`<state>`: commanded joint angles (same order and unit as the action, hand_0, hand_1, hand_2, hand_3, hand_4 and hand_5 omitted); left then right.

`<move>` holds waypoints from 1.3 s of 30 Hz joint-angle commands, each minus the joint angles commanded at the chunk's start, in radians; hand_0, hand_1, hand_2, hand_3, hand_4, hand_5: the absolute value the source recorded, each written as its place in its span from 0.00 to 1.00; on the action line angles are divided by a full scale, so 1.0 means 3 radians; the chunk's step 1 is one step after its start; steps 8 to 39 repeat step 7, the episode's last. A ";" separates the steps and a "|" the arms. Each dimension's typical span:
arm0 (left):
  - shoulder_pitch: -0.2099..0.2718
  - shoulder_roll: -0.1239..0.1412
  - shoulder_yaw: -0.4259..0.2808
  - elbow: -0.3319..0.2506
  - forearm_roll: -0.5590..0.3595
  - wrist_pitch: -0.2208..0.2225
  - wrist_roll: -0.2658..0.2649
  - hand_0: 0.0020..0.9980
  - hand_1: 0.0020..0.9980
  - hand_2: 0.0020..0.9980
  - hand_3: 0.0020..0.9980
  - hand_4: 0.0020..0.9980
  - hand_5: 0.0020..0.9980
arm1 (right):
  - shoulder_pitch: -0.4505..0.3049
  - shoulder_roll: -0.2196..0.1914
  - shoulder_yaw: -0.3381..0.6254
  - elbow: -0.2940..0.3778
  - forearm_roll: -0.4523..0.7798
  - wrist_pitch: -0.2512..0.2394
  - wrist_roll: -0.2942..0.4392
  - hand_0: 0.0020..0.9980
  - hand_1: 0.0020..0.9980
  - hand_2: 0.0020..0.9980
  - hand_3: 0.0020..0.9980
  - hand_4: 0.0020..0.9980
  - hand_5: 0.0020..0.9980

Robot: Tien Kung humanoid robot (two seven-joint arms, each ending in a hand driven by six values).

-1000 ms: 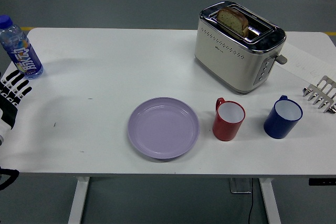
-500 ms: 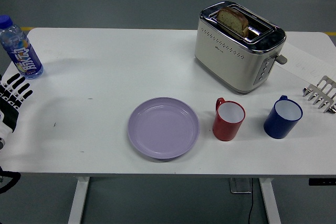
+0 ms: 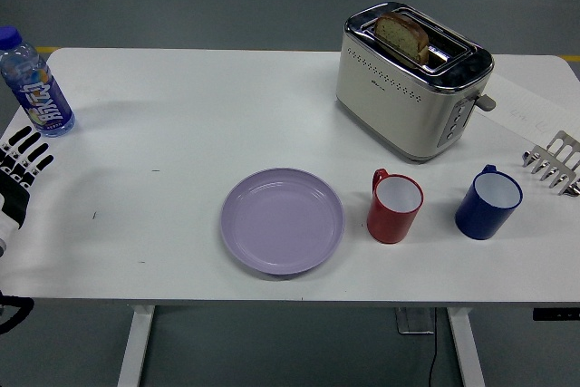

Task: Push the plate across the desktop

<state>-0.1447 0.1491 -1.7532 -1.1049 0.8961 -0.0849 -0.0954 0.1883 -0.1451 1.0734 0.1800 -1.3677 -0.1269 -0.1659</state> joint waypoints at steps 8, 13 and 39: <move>-0.0011 -0.0006 0.0001 0.0006 -0.0013 0.0008 -0.0005 0.78 0.81 0.81 0.74 0.64 1.00 | 0.0011 -0.0002 0.0005 0.0000 -0.0007 0.0000 0.0002 0.64 0.61 0.67 0.61 0.18 0.11; -0.0011 -0.0006 0.0001 0.0006 -0.0013 0.0008 -0.0005 0.78 0.81 0.81 0.74 0.64 1.00 | 0.0011 -0.0002 0.0005 0.0000 -0.0007 0.0000 0.0002 0.64 0.61 0.67 0.61 0.18 0.11; -0.0011 -0.0006 0.0001 0.0006 -0.0013 0.0008 -0.0005 0.78 0.81 0.81 0.74 0.64 1.00 | 0.0011 -0.0002 0.0005 0.0000 -0.0007 0.0000 0.0002 0.64 0.61 0.67 0.61 0.18 0.11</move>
